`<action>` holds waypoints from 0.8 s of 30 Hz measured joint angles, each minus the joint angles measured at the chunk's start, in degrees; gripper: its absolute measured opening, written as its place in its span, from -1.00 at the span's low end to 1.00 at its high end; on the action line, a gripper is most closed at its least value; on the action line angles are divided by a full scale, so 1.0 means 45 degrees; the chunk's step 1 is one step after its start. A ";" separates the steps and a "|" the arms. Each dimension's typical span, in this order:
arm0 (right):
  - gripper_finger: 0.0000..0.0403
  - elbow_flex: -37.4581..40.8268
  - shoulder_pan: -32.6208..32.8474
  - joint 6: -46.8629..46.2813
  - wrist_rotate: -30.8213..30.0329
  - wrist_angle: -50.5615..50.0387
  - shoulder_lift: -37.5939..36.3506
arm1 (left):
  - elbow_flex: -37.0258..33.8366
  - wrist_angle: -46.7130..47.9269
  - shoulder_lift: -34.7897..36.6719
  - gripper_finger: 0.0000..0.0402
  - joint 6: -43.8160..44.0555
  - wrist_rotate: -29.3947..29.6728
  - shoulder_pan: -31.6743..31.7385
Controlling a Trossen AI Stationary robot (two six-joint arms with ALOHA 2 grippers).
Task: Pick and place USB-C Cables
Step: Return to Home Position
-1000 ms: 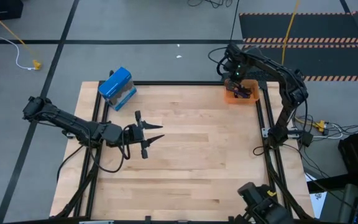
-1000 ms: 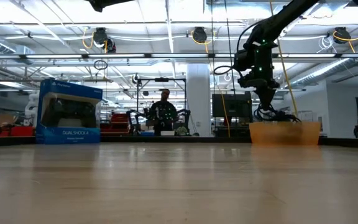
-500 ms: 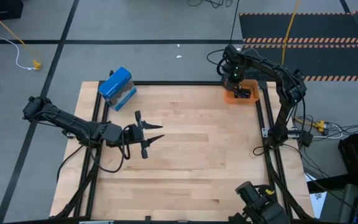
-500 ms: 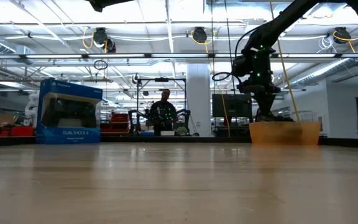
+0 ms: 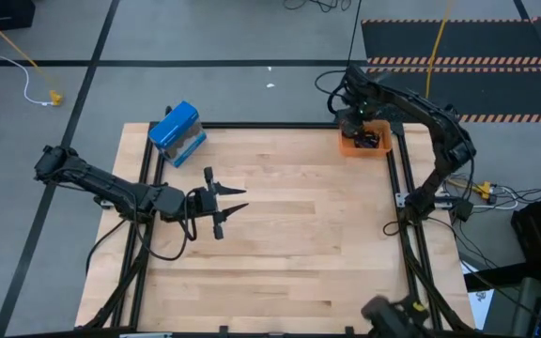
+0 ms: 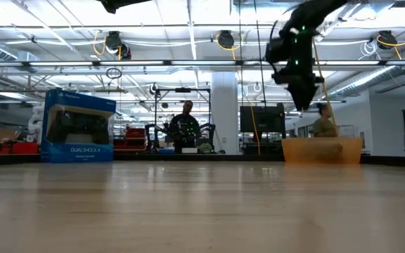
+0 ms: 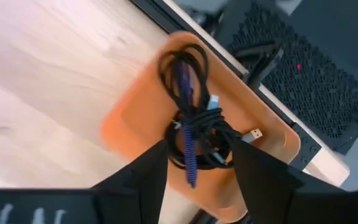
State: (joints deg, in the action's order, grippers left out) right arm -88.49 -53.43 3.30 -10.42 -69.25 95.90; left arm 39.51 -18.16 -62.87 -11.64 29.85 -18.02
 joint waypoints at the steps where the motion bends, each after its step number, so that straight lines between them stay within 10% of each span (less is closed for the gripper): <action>1: -0.14 0.0001 0.0249 -0.0180 0.0005 0.0000 -0.0278 | 0.0000 0.0001 0.0000 -0.22 0.0005 0.0000 0.0000; 13: -0.23 0.3253 0.5598 -0.1870 0.0044 0.3861 -0.5598 | 0.0000 -0.0451 0.0000 -0.22 -0.0879 0.0562 0.0000; 24: -0.66 0.9763 0.9538 -0.0808 0.0099 1.1793 -1.0126 | -0.0005 -0.0184 0.0000 -0.22 -0.1141 0.1371 0.0000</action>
State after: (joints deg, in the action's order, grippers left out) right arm -44.55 -10.51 -0.33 -9.97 -16.19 50.33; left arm 39.48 -18.99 -62.87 -16.77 36.01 -18.02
